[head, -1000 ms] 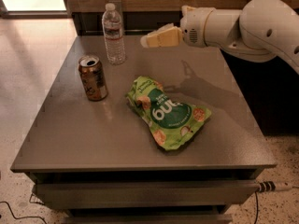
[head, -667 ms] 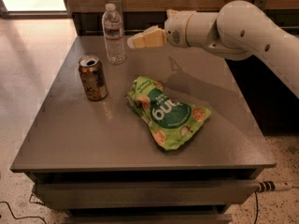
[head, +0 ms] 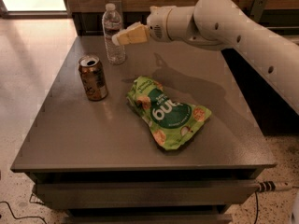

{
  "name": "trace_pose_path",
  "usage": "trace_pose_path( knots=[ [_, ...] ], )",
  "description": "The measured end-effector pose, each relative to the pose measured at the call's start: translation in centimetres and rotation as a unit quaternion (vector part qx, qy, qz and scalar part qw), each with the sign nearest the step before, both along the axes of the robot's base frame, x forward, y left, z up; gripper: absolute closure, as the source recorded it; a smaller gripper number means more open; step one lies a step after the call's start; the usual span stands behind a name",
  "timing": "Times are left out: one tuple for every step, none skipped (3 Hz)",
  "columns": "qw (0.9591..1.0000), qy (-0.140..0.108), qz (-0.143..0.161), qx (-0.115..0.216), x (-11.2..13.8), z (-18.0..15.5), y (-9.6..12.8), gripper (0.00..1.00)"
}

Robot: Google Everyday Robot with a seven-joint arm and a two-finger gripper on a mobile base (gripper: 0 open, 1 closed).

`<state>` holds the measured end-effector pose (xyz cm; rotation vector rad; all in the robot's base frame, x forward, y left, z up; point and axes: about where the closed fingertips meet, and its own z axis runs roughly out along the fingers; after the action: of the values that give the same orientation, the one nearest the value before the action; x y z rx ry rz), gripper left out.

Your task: Knock water bottle over

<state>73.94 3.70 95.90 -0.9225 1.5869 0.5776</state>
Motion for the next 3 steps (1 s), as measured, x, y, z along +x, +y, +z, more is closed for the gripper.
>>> trace_pose_path(
  knots=[
    [0.9987,-0.003,0.007,0.051,1.6,-1.4,1.9,0.0],
    [0.9943,-0.014,0.013,0.105,3.1,-2.5,3.7,0.0],
    [0.9906,-0.023,0.019,0.133,3.9,-2.8,5.0,0.0]
  ],
)
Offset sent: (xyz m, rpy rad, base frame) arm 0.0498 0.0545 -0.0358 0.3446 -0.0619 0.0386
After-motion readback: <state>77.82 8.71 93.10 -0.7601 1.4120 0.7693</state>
